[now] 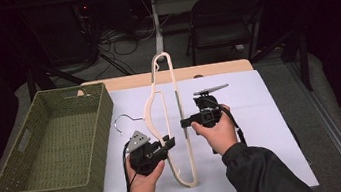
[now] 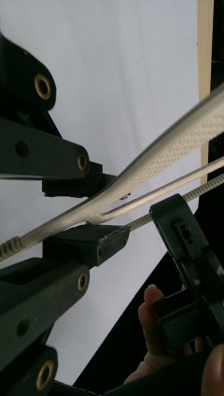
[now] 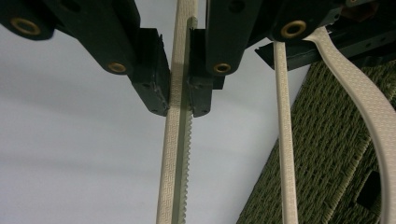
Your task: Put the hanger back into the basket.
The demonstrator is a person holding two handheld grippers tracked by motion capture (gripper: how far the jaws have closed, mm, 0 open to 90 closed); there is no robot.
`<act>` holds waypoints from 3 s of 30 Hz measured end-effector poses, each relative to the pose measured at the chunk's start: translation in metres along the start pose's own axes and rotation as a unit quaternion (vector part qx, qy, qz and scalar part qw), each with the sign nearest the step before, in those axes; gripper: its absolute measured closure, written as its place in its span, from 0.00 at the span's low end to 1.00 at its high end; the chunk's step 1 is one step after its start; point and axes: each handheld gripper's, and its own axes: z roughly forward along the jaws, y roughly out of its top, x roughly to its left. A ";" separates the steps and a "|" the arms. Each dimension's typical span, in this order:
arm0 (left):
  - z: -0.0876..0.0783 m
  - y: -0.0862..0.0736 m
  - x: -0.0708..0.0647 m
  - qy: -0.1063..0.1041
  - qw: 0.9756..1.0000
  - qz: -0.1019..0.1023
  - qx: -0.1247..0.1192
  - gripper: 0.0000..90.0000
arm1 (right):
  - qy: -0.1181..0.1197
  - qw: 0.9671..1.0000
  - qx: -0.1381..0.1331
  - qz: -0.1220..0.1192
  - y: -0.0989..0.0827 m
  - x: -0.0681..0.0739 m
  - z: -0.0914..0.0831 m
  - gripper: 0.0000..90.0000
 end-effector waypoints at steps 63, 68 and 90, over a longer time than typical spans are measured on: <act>-0.051 0.041 0.047 -0.025 0.992 -0.070 0.105 0.97 | -0.047 0.994 0.016 -0.097 -0.024 -0.034 -0.023 0.46; -0.062 0.050 0.053 -0.027 0.989 -0.080 0.118 0.97 | -0.067 0.992 0.013 -0.106 -0.026 -0.041 -0.026 0.42; -0.143 0.101 0.102 -0.005 0.982 -0.102 0.157 0.97 | -0.101 0.989 0.025 -0.105 -0.028 -0.055 -0.029 0.39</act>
